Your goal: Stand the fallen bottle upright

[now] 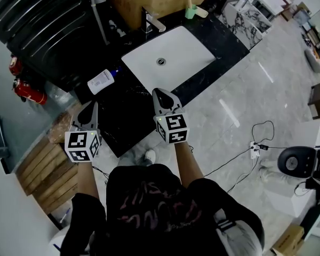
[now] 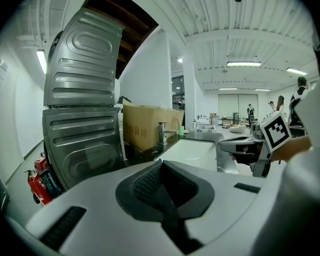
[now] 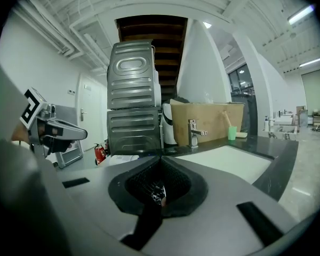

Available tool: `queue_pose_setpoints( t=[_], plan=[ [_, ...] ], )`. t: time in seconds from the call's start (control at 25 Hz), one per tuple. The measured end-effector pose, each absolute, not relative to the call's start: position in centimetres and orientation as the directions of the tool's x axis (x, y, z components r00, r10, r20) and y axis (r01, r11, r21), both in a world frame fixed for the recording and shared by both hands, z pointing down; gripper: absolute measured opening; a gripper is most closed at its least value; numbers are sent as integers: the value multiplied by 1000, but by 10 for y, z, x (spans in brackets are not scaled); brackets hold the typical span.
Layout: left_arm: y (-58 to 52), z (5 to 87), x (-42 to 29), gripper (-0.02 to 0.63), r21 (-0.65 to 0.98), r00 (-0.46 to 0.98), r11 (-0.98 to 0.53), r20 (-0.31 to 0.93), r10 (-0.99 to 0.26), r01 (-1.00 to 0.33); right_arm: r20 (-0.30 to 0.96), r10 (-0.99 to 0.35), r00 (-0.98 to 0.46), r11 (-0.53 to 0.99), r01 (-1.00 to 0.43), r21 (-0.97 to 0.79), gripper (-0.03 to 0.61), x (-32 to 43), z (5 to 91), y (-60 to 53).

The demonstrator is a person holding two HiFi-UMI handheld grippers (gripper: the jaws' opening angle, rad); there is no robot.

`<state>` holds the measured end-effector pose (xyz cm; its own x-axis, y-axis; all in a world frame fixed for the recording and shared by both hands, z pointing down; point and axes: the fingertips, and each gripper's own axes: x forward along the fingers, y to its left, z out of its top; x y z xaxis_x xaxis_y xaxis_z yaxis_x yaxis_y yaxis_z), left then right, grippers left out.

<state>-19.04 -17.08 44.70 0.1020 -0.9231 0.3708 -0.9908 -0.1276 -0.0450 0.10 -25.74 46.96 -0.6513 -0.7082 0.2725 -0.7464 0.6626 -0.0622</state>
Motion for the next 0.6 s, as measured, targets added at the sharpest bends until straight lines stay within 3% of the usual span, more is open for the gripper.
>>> queue_pose_setpoints(
  t=[0.6],
  plan=[
    [-251,479,-210,17,-93,222,-297,469,-855,-950,316,-737,-598,617,-785,-48,14,-23,491,-300]
  ],
)
